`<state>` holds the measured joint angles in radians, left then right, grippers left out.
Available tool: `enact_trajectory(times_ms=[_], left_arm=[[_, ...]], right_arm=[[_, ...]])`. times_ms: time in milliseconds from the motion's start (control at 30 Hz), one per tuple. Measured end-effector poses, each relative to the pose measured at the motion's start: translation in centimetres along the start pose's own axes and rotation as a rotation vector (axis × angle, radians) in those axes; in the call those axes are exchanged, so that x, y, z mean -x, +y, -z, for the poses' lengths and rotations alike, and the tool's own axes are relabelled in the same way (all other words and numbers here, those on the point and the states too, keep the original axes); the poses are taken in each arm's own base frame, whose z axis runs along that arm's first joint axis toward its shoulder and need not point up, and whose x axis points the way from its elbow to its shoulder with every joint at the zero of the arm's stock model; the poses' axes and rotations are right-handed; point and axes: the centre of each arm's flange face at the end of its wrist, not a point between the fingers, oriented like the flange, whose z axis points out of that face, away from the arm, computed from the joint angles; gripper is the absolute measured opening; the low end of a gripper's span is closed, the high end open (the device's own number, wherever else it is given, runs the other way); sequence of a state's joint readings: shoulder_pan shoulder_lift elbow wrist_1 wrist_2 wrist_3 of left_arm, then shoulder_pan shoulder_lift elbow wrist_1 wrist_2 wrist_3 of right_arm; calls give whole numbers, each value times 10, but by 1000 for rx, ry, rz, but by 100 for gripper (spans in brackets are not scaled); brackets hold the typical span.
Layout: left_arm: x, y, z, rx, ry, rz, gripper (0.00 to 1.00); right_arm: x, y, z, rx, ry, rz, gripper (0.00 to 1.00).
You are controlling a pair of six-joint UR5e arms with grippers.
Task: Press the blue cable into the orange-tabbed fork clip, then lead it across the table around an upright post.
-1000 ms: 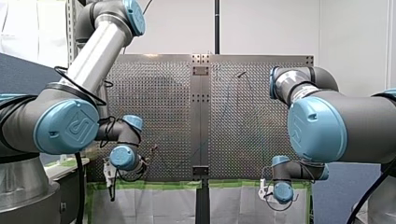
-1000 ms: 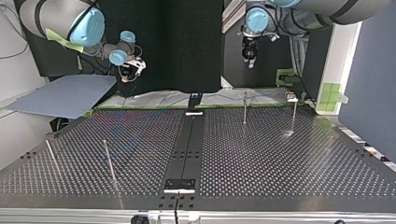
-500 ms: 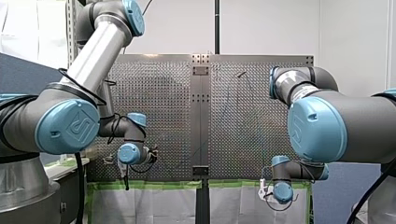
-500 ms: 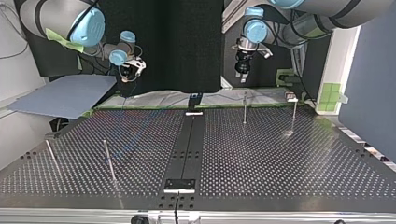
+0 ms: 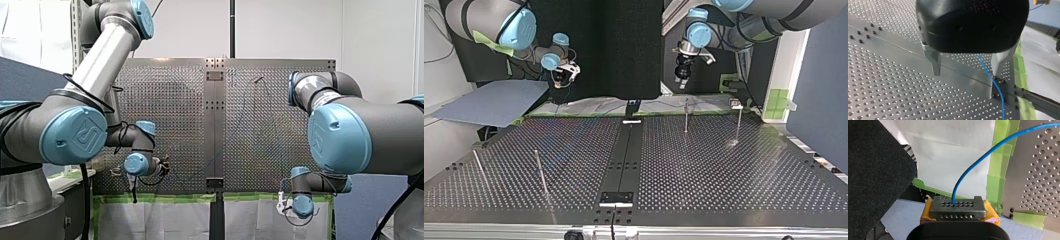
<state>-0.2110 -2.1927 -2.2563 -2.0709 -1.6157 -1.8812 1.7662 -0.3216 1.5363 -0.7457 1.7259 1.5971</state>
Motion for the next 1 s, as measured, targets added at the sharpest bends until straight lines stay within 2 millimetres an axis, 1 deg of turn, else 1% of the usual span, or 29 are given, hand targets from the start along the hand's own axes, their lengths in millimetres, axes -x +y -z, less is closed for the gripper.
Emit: enact_trajectory(times_ms=[167, 433, 1000], left_arm=[[5, 6, -4, 17, -31, 6, 100], [8, 17, -6, 78, -45, 0, 100], [9, 26, -5, 126, -35, -16, 100]], right_arm=[[0, -1, 0, -1, 0, 1, 0], [0, -1, 0, -2, 0, 1, 0], [1, -4, 2, -4, -3, 12, 0]])
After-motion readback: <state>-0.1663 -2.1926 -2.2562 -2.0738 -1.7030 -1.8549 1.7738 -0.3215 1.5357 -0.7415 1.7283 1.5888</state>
